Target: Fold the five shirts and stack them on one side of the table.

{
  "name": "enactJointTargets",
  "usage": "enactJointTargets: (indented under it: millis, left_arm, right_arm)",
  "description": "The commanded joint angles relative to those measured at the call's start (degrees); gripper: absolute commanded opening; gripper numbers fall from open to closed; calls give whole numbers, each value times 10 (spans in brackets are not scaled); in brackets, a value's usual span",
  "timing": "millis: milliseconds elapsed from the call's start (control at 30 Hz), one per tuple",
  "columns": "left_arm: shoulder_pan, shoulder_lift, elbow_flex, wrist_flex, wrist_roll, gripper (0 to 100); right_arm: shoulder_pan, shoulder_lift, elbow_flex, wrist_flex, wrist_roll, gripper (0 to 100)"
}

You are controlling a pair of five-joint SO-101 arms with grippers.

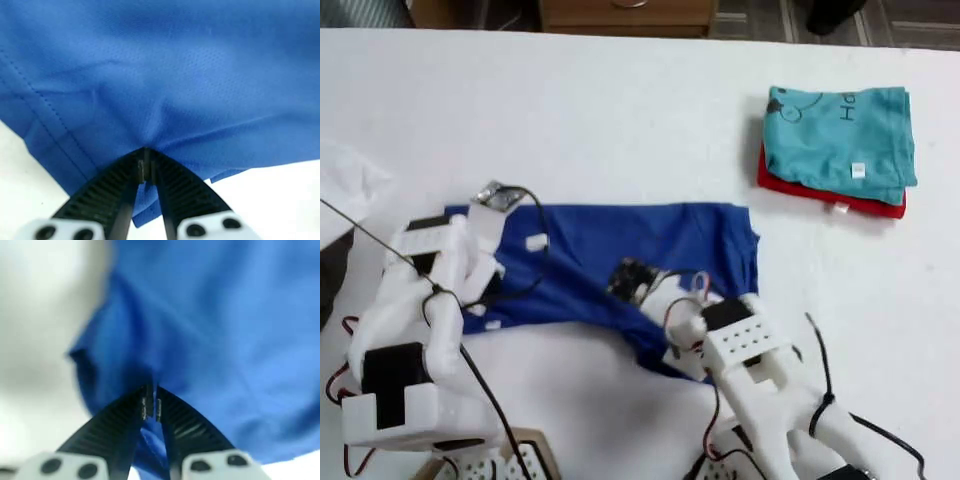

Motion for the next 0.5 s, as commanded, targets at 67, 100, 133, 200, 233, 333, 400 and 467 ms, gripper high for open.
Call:
enactJointTargets:
  millis: [67, 100, 133, 200, 233, 333, 400, 467]
  left_arm:
    - [0, 3, -3, -31, 0, 25]
    - [0, 3, -3, -31, 0, 25]
    - [0, 3, -3, -31, 0, 25]
    - [0, 3, -3, -31, 0, 25]
    - [0, 3, -3, -31, 0, 25]
    - [0, 3, -3, -31, 0, 25]
    - [0, 3, -3, -31, 0, 25]
    - [0, 3, -3, -31, 0, 25]
  right_arm:
    - [-52, 2, -5, 45, -2, 19]
    - [-53, 2, -5, 48, -1, 19]
    - [-53, 2, -6, 48, 0, 19]
    - [-52, 2, -6, 47, 0, 19]
    - [-53, 2, -6, 47, 0, 19]
    - [-53, 2, -11, 47, -4, 19]
    - [-53, -4, -29, 47, -4, 19]
    - [-52, -25, -54, 47, -7, 19]
